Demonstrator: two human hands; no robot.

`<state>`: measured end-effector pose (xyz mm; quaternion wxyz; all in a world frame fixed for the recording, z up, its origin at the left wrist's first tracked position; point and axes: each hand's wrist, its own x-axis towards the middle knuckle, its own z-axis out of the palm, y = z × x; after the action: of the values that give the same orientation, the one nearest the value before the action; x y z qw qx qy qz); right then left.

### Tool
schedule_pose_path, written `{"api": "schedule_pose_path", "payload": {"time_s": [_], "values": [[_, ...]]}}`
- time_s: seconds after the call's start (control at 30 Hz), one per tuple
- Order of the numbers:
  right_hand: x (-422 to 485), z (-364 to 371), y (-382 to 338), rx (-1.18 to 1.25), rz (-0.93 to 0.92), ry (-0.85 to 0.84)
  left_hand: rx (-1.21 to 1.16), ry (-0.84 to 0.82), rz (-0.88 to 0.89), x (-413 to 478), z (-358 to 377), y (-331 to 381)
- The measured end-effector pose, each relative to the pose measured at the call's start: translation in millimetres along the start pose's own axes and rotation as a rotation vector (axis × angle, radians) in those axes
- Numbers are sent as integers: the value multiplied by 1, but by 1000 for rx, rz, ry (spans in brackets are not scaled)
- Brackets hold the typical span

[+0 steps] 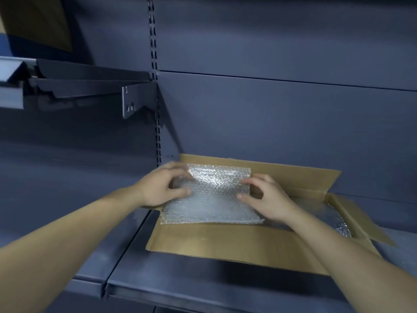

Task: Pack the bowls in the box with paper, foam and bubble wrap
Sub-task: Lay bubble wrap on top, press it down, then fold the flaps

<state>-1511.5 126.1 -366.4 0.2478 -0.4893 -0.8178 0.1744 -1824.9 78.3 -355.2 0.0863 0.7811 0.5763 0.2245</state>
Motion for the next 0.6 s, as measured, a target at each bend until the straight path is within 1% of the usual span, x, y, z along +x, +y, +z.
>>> {"api": "schedule_pose_path", "payload": {"time_s": [0.07,0.13,0.17,0.23,0.27,0.3,0.37,0.47,0.6], "values": [[-2,-1,0,-14,-130,-37,16,-125,72,-2,-2,7],[-2,2,-4,-55,-185,-104,54,-232,90,-1,2,13],[-2,4,-6,-76,-197,-108,68,-276,81,1,5,16],[0,6,-10,-47,-203,-44,82,-352,44,4,11,17],[0,6,-11,10,-189,-26,90,-371,36,5,13,17],[1,5,-13,79,-165,-46,111,-375,35,6,14,16],[1,3,-16,148,-127,-178,206,-376,58,11,14,15],[2,3,-21,5,-145,-344,319,-392,88,17,15,11],[10,13,-20,-160,-165,-426,332,-397,125,18,18,8]]}}
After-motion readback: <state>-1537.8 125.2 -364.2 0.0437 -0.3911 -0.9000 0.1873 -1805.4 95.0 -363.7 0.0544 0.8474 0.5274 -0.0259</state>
